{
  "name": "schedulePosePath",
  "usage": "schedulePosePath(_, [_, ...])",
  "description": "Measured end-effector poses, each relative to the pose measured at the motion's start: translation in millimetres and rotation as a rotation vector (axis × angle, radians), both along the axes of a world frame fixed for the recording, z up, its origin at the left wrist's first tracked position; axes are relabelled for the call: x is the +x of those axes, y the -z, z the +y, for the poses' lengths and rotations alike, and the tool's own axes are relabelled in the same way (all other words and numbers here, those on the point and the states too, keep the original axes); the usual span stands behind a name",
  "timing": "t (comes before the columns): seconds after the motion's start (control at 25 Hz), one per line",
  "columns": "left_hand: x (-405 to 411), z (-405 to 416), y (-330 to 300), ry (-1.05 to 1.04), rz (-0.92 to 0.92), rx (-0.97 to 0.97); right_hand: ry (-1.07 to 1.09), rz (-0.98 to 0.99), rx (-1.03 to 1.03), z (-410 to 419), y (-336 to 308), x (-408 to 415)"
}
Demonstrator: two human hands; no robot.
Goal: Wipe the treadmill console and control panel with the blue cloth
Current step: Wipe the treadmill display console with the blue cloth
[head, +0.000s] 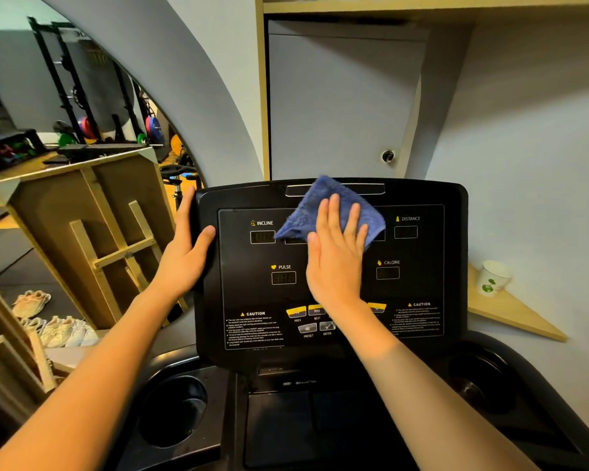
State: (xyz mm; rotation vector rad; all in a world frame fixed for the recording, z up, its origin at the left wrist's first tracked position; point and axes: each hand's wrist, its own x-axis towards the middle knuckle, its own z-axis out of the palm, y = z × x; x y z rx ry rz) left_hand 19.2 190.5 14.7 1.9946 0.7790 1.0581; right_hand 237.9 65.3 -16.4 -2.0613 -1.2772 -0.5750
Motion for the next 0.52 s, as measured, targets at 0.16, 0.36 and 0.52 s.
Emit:
schedulePosePath(0.16, [0.5, -2.6, -2.1, -0.012, 0.006, 0.001, -0.076, -0.071, -0.06, 8.7, 2.5, -27.8])
schedulePosePath(0.36, [1.6, -6.3, -3.9, 0.004, -0.004, -0.003, -0.213, -0.206, -0.144, 9.4, 15.1, -56.0])
schedulePosePath(0.52, [0.5, -4.9, -2.9, 0.014, -0.016, -0.025, -0.295, -0.257, -0.212, 3.9, 31.7, -75.1])
